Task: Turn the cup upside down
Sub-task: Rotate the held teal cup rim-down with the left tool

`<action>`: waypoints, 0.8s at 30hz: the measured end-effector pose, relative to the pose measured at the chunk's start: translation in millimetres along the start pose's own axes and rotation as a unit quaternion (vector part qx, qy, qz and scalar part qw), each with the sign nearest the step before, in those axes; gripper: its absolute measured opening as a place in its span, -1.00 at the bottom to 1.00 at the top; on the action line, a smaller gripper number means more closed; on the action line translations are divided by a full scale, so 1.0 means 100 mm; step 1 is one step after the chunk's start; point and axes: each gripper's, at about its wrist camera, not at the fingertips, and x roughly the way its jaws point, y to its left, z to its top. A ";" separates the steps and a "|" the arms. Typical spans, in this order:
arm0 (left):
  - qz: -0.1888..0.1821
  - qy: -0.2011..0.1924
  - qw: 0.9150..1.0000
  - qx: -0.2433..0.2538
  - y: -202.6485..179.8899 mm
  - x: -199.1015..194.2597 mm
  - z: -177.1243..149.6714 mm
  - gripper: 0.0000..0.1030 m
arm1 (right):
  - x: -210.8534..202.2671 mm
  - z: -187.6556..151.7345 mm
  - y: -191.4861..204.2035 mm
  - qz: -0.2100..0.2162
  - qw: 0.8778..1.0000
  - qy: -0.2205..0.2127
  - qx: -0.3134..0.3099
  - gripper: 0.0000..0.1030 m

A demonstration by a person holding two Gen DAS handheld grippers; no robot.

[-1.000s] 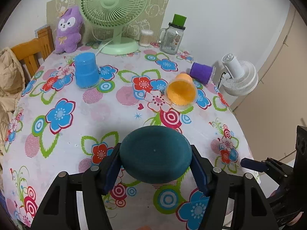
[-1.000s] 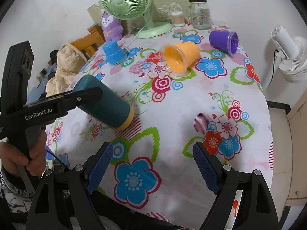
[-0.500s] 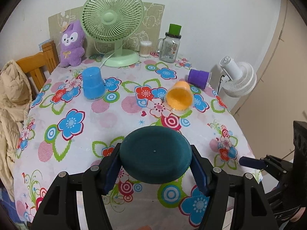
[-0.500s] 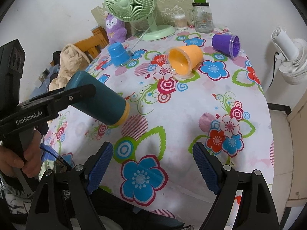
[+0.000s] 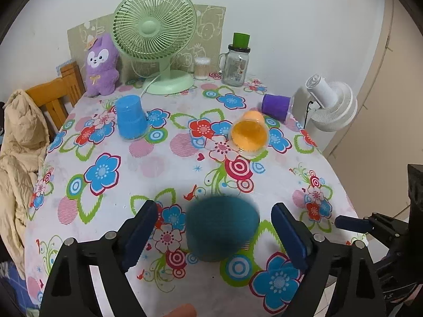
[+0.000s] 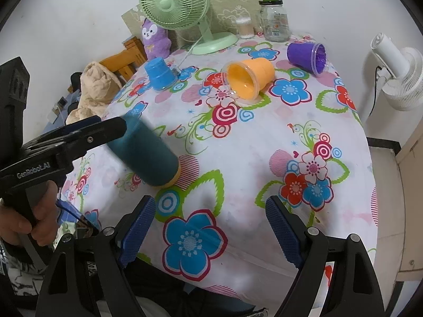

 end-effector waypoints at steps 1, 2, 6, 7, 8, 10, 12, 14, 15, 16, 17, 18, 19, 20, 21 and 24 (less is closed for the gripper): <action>0.000 0.001 1.000 0.000 0.00 0.01 0.00 0.74 | 0.00 0.00 -0.01 0.000 1.000 0.000 0.001 0.69; 0.001 0.002 1.000 0.000 0.00 0.01 0.00 0.74 | 0.01 0.00 -0.01 0.000 1.000 0.001 0.001 0.69; -0.001 0.005 1.000 -0.001 0.00 0.03 0.00 0.74 | 0.02 0.01 -0.01 0.000 1.000 0.002 0.001 0.69; -0.001 0.005 1.000 -0.001 0.00 0.03 0.00 0.74 | 0.02 0.01 -0.01 0.000 1.000 0.002 0.001 0.69; 0.000 0.005 1.000 -0.002 0.00 0.03 0.00 0.74 | 0.03 0.01 -0.01 0.000 1.000 0.002 0.001 0.69; -0.001 0.004 1.000 -0.002 0.00 0.03 0.00 0.74 | 0.03 0.01 -0.01 0.000 1.000 0.002 0.002 0.69; 0.000 0.004 1.000 -0.003 0.01 0.03 -0.01 0.74 | 0.04 0.02 -0.01 0.000 1.000 0.003 0.002 0.69; -0.001 0.005 1.000 -0.004 0.02 0.04 -0.01 0.74 | 0.06 0.02 -0.01 -0.002 1.000 0.005 0.002 0.69; 0.000 0.006 1.000 -0.005 0.03 0.04 -0.01 0.74 | 0.07 0.02 -0.01 -0.002 1.000 0.006 0.002 0.69; 0.000 0.006 1.000 -0.005 0.04 0.03 -0.01 0.74 | 0.07 0.02 0.00 -0.003 1.000 0.006 0.002 0.69; -0.001 0.006 1.000 -0.006 0.04 0.03 -0.01 0.74 | 0.08 0.02 0.00 -0.003 1.000 0.007 0.002 0.69; -0.001 0.006 1.000 -0.007 0.05 0.03 -0.02 0.74 | 0.08 0.03 0.01 -0.004 1.000 0.007 0.003 0.69; -0.001 0.006 1.000 -0.008 0.06 0.03 -0.02 0.74 | 0.08 0.03 0.01 -0.004 1.000 0.007 0.003 0.69; -0.002 0.005 1.000 -0.008 0.07 0.02 -0.02 0.74 | 0.08 0.03 0.00 -0.004 1.000 0.007 0.003 0.69; -0.002 0.005 1.000 -0.008 0.07 0.02 -0.02 0.74 | 0.08 0.04 0.01 -0.005 1.000 0.007 0.003 0.69; -0.001 0.003 1.000 -0.010 0.08 0.01 -0.02 0.74 | 0.08 0.06 0.02 -0.015 1.000 0.006 0.006 0.69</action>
